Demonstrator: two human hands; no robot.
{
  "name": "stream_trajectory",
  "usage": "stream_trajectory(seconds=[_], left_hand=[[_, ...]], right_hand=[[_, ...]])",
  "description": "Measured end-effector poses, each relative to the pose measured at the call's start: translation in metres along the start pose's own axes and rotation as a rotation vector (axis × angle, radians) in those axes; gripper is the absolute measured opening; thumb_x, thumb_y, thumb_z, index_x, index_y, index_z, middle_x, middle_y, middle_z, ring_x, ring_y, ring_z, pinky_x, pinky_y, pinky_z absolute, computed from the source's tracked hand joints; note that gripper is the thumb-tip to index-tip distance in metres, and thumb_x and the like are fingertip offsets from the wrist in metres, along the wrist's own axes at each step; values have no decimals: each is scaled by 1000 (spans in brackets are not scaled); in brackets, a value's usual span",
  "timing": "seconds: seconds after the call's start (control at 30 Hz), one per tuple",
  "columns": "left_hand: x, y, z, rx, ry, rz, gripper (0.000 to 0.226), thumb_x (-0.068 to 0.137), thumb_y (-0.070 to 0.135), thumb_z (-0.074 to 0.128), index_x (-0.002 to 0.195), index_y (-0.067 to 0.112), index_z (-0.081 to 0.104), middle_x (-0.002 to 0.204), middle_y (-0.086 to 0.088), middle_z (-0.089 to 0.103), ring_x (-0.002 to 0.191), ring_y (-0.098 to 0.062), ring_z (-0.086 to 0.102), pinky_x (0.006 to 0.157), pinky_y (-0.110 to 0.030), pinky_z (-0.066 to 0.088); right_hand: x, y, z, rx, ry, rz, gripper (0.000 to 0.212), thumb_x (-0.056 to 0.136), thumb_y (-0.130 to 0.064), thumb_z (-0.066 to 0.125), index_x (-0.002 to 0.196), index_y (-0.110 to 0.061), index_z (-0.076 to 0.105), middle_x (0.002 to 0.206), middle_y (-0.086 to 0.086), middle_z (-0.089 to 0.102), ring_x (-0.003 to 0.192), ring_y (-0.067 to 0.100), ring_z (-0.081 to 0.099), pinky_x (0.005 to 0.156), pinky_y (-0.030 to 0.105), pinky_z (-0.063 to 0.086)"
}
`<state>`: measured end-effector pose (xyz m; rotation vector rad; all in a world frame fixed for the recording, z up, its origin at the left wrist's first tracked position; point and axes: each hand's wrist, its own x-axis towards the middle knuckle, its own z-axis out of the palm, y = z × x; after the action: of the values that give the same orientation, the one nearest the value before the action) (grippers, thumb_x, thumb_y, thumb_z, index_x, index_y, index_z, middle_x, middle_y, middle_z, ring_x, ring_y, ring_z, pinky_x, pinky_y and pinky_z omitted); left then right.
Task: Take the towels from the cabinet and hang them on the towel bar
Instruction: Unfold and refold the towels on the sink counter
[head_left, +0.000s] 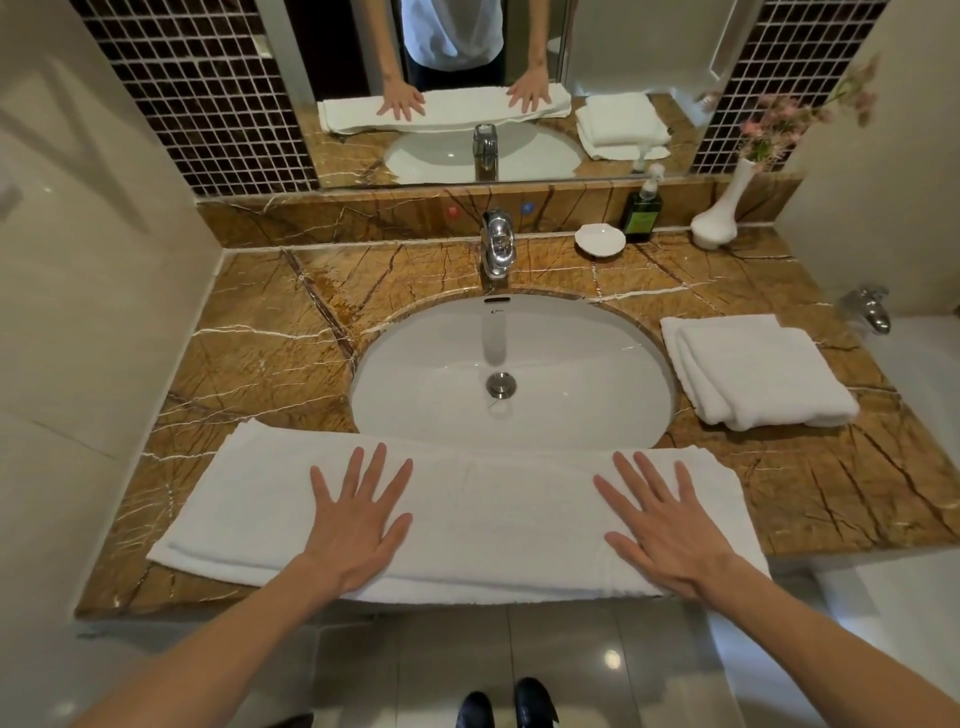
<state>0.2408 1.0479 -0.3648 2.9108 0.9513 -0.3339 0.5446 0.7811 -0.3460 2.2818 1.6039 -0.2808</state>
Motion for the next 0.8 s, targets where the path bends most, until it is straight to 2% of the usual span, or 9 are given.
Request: stream_trajectory(seconds=[0.2,0.3,0.33,0.4,0.43,0.53,0.63,0.77,0.8], left_hand=[[0,0,-2,-17,-9,10,66,91,65,1,151,36,-1,159,-2,-8,145,-32,-9,108,-61,-16],[14,9,-18,-23,9,88,68,89,65,-2,150,36,-5,158,-2,-18,143,-29,-21,108,-60,-19],[23,19,-26,-34,16,115,68,89,64,0,150,35,-5,157,-2,-19,143,-29,-23,108,-60,-19],[43,48,-45,-47,36,167,67,89,62,5,150,35,-5,157,-3,-17,144,-29,-20,109,-58,-17],[54,65,-53,-52,53,198,67,90,60,8,150,34,-4,157,-3,-16,145,-30,-17,110,-57,-15],[83,123,-72,-85,72,284,62,96,54,18,149,34,-8,158,-4,-15,146,-29,-14,112,-54,-13],[108,182,-84,-152,26,310,63,95,54,18,150,34,-7,159,-4,-14,146,-26,-13,115,-52,-9],[139,259,-95,-251,-59,291,62,98,50,23,151,32,-2,160,-5,-8,146,-25,-9,117,-50,-4],[146,277,-98,-280,-81,278,62,98,50,24,151,32,-1,160,-6,-6,147,-25,-6,117,-49,-2]], right_hand=[[1,2,-3,5,-1,-42,66,96,-62,21,151,-26,22,155,11,27,142,32,19,108,56,8],[1,7,-15,8,49,-78,66,96,-62,13,152,-29,7,159,8,1,147,31,3,115,58,4],[1,12,-21,7,79,-66,65,96,-61,12,152,-28,11,159,9,5,146,31,8,113,60,12],[6,28,-27,26,55,2,63,97,-58,14,146,-23,33,151,12,36,137,33,37,102,60,35],[8,37,-30,30,20,46,62,98,-57,14,144,-22,37,146,12,44,133,32,44,99,58,39],[9,69,-37,52,42,82,66,96,-56,9,146,-21,35,149,13,39,137,33,38,107,55,30],[5,105,-44,71,102,123,81,90,-58,-13,150,-20,27,155,15,29,143,34,26,113,53,20],[-3,166,-38,94,113,245,62,98,-49,8,152,-20,12,159,15,11,147,31,10,119,50,12],[-3,183,-35,97,109,274,62,98,-48,6,152,-20,10,160,15,8,147,31,8,119,49,11]])
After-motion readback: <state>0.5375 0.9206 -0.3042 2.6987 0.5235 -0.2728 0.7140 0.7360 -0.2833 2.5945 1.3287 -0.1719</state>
